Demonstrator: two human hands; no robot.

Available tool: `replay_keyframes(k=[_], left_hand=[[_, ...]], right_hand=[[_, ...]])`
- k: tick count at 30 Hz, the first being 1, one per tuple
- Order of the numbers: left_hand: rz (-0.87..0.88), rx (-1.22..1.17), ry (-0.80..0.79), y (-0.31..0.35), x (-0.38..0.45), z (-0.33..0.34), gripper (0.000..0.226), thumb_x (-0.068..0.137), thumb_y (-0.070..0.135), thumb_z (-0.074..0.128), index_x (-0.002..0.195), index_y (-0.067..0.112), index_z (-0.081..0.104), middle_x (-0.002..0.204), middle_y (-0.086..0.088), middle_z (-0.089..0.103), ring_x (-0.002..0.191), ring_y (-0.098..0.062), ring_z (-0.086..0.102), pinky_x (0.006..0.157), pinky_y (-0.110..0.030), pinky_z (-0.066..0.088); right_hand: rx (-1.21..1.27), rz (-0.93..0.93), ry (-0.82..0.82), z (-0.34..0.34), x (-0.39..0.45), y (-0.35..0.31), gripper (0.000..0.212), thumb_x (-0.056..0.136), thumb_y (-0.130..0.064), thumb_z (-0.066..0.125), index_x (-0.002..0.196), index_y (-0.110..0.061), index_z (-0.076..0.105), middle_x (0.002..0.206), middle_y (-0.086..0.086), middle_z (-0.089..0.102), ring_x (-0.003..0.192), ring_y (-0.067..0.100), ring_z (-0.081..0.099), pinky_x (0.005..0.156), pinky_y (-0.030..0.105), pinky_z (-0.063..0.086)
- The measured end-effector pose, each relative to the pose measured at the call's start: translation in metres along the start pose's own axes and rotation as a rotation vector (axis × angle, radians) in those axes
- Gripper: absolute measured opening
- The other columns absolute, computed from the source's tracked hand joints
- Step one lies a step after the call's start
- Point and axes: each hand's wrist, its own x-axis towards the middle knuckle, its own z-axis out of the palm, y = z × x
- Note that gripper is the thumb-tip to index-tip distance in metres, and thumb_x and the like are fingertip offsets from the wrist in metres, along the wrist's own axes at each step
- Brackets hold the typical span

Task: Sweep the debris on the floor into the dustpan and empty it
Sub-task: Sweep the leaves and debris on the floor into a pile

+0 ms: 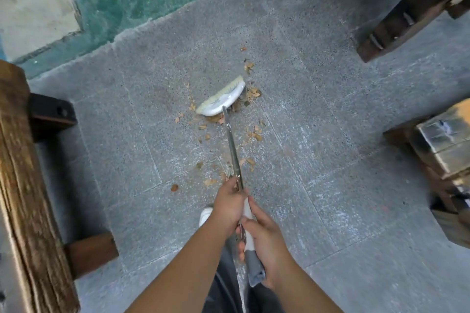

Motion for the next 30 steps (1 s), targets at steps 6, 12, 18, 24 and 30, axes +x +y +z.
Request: replay_keyframes(k=[6,12,18,24,30], left_hand=[[0.139,0.029,-0.015,0.065,0.017,0.001,0.032,0.095,0.007,0.051,0.076,0.032,0.051,0.080,-0.011,0.060,0.067,-0.023,0.055,0.062,-0.034,0.045],[0.216,0.245,-0.030,0.170,0.083,0.004,0.014,0.088,0.003,0.051,0.093,0.011,0.061,0.073,-0.010,0.059,0.064,-0.024,0.057,0.057,-0.032,0.047],[0.308,0.524,-0.036,0.255,0.155,0.006,0.010,0.083,0.001,0.056,0.075,0.006,0.060,0.067,-0.013,0.060,0.053,-0.025,0.059,0.043,-0.025,0.043],[0.232,0.503,-0.083,0.238,0.204,-0.008,0.008,0.079,-0.010,0.054,0.079,-0.005,0.060,0.073,-0.021,0.058,0.066,-0.032,0.062,0.060,-0.040,0.055],[0.150,0.424,-0.124,0.202,0.204,-0.027,0.012,0.080,-0.013,0.053,0.079,-0.001,0.056,0.070,-0.019,0.056,0.066,-0.033,0.062,0.070,-0.048,0.056]], right_hand=[[0.020,-0.064,0.009,0.028,0.023,-0.046,0.048,0.096,-0.006,0.049,0.134,-0.035,0.055,0.065,0.008,0.059,0.043,0.018,0.050,0.040,0.023,0.042],[0.171,-0.105,-0.001,0.074,0.085,-0.130,0.045,0.097,-0.008,0.051,0.137,-0.029,0.051,0.066,0.008,0.057,0.045,0.012,0.051,0.037,0.020,0.042],[0.288,-0.113,0.001,0.114,0.146,-0.199,0.022,0.098,-0.020,0.047,0.114,-0.007,0.057,0.071,0.009,0.063,0.056,0.013,0.059,0.042,0.022,0.048],[0.366,-0.040,0.109,0.134,0.179,-0.170,0.022,0.102,-0.020,0.038,0.098,-0.022,0.060,0.065,0.004,0.053,0.049,0.012,0.046,0.041,0.018,0.040],[0.380,-0.028,0.138,0.140,0.163,-0.130,0.026,0.102,-0.022,0.039,0.090,-0.026,0.062,0.068,0.005,0.055,0.048,0.013,0.049,0.040,0.019,0.041]])
